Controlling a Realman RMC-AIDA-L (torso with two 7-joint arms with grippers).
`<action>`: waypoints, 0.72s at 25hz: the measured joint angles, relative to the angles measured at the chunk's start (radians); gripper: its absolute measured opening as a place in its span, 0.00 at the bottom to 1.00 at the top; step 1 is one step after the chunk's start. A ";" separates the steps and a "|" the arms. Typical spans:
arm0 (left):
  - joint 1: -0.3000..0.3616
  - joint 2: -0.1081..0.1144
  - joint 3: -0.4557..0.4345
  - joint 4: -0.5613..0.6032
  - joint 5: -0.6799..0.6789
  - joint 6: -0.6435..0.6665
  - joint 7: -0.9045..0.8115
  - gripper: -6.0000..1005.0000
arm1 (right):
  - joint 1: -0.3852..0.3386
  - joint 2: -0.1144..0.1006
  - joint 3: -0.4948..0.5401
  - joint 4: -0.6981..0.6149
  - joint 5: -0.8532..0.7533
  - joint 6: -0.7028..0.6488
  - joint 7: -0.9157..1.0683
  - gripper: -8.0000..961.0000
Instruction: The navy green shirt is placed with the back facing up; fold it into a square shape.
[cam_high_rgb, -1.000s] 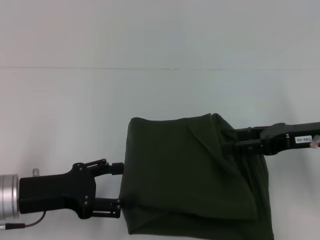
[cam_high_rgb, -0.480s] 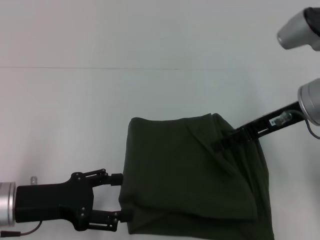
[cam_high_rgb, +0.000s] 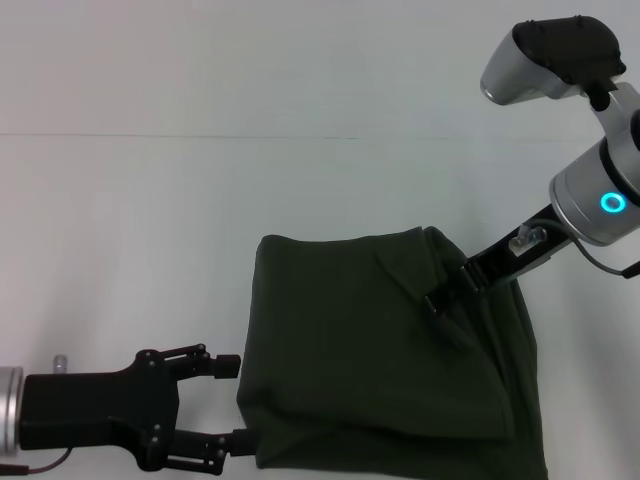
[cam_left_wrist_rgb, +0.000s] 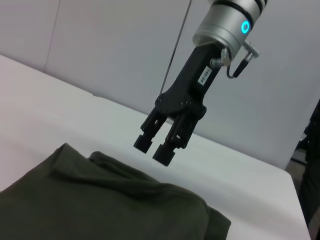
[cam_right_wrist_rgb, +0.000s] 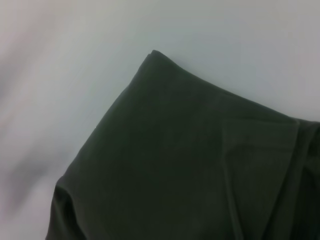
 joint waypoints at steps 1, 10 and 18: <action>0.002 0.000 -0.003 0.008 0.000 0.008 -0.002 0.93 | 0.002 0.000 -0.006 0.002 -0.001 0.000 0.001 0.92; 0.010 -0.004 0.002 0.044 0.012 0.075 -0.016 0.93 | 0.015 0.000 -0.069 0.040 -0.003 0.015 0.041 0.92; 0.011 -0.005 0.014 0.045 0.033 0.077 -0.016 0.93 | 0.032 -0.002 -0.096 0.084 -0.004 0.049 0.059 0.92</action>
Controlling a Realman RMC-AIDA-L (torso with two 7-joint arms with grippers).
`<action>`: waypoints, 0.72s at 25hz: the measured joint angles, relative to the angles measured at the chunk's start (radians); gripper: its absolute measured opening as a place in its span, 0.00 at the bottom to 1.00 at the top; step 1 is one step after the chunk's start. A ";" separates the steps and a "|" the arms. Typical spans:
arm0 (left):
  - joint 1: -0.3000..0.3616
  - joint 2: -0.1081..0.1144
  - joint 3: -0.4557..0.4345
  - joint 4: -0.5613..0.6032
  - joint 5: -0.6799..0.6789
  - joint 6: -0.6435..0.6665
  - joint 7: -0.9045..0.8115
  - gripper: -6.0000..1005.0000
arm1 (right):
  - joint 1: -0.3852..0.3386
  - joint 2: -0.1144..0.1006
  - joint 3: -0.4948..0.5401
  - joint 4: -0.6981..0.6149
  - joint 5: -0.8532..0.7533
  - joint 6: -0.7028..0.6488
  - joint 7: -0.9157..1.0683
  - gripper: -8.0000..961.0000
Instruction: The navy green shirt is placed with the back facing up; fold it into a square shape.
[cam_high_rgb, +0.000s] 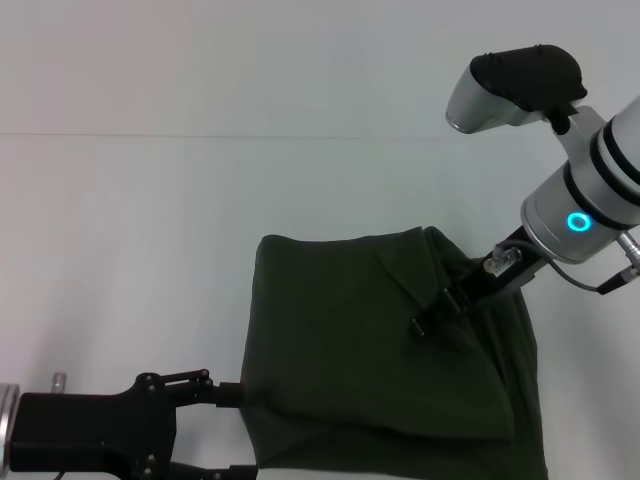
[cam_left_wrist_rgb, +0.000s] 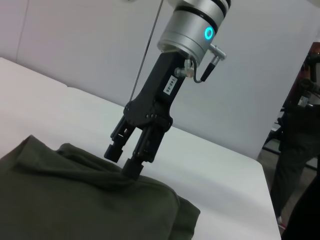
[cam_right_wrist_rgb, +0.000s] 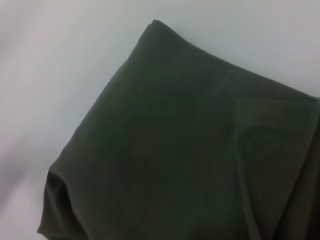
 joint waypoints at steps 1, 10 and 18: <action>0.000 0.000 0.000 -0.001 0.002 0.000 0.001 0.92 | 0.001 0.000 -0.002 0.004 0.000 0.004 -0.001 0.92; 0.000 -0.003 0.002 -0.004 0.009 0.001 0.002 0.92 | 0.014 -0.002 -0.067 0.060 0.000 0.084 -0.006 0.92; -0.002 -0.003 0.002 -0.004 0.009 0.001 0.006 0.92 | 0.019 -0.003 -0.093 0.089 0.000 0.123 -0.006 0.90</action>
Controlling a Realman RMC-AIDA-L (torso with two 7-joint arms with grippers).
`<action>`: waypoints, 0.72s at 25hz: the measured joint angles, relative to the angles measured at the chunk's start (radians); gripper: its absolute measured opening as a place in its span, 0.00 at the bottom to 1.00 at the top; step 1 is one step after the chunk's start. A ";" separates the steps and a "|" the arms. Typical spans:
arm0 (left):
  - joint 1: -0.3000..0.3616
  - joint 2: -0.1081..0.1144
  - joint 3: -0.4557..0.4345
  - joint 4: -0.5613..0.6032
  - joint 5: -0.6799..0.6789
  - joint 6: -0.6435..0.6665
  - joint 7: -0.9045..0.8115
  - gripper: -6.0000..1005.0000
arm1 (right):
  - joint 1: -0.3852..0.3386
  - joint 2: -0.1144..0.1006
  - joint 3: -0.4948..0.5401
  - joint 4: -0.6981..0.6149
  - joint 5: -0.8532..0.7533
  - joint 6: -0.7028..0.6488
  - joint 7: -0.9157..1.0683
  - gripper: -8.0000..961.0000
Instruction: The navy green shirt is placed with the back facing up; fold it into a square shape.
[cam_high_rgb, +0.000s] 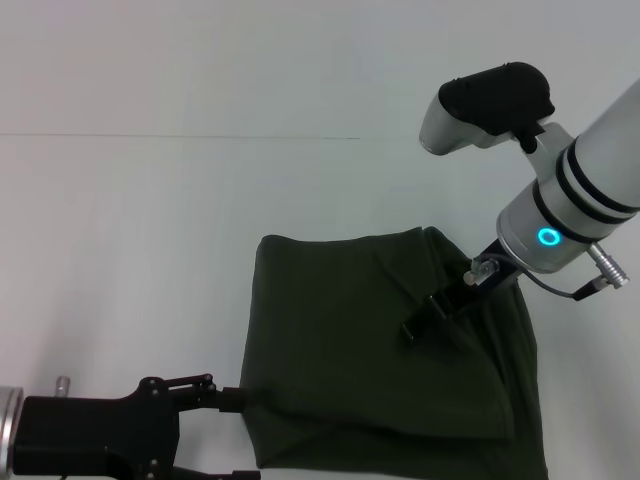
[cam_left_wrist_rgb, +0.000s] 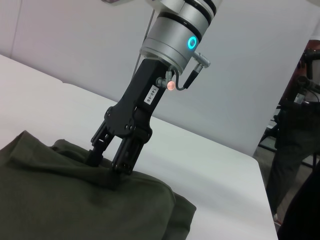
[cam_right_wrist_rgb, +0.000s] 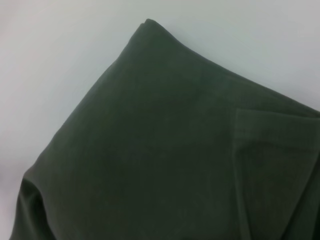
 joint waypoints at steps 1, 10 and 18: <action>0.000 0.000 0.000 0.000 0.000 0.000 0.000 0.92 | 0.002 0.000 -0.003 0.006 0.000 0.000 0.000 0.90; -0.006 0.000 0.000 0.003 -0.005 0.000 0.002 0.92 | 0.003 -0.001 -0.032 0.012 -0.022 0.005 0.005 0.73; -0.006 0.000 0.000 0.006 -0.008 0.000 0.002 0.91 | 0.005 0.002 -0.033 0.011 -0.049 0.005 0.013 0.48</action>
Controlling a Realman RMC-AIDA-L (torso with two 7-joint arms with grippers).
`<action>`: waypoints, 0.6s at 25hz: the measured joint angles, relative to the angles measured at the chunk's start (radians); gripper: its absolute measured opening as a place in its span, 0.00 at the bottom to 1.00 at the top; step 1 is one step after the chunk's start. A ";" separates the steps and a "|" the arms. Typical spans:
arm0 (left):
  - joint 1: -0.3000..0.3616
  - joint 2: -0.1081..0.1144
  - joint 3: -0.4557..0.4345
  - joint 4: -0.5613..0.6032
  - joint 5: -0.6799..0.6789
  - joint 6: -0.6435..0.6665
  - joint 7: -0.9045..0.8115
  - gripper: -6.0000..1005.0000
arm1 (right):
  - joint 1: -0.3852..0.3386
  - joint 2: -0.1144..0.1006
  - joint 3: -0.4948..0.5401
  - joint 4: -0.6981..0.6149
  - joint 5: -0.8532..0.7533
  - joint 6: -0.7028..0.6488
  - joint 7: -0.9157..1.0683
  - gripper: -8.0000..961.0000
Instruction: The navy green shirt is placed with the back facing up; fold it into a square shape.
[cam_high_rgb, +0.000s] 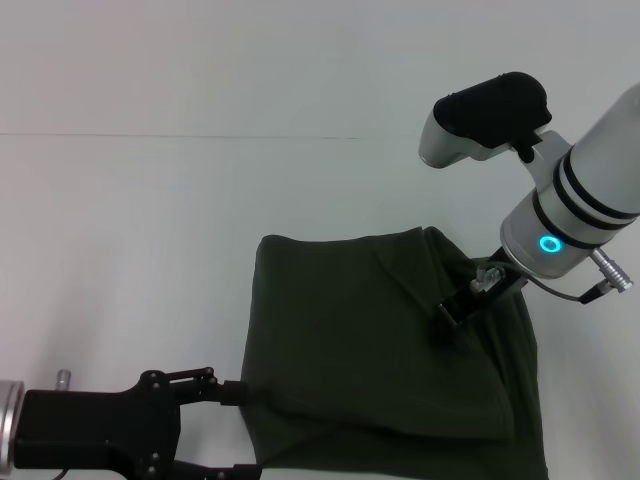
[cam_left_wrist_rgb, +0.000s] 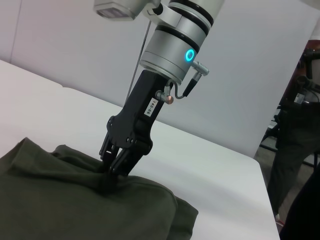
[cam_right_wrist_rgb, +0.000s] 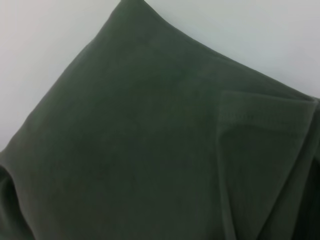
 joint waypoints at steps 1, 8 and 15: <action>0.000 0.000 0.000 0.000 0.000 0.000 0.000 0.91 | 0.000 0.000 0.000 -0.001 0.000 0.000 0.000 0.46; 0.000 0.000 -0.002 0.000 -0.001 0.000 0.001 0.91 | -0.004 0.002 -0.003 -0.007 0.004 0.000 0.000 0.17; 0.001 0.000 -0.004 0.000 0.002 0.000 0.001 0.91 | -0.020 0.002 0.021 -0.010 0.014 -0.005 0.029 0.07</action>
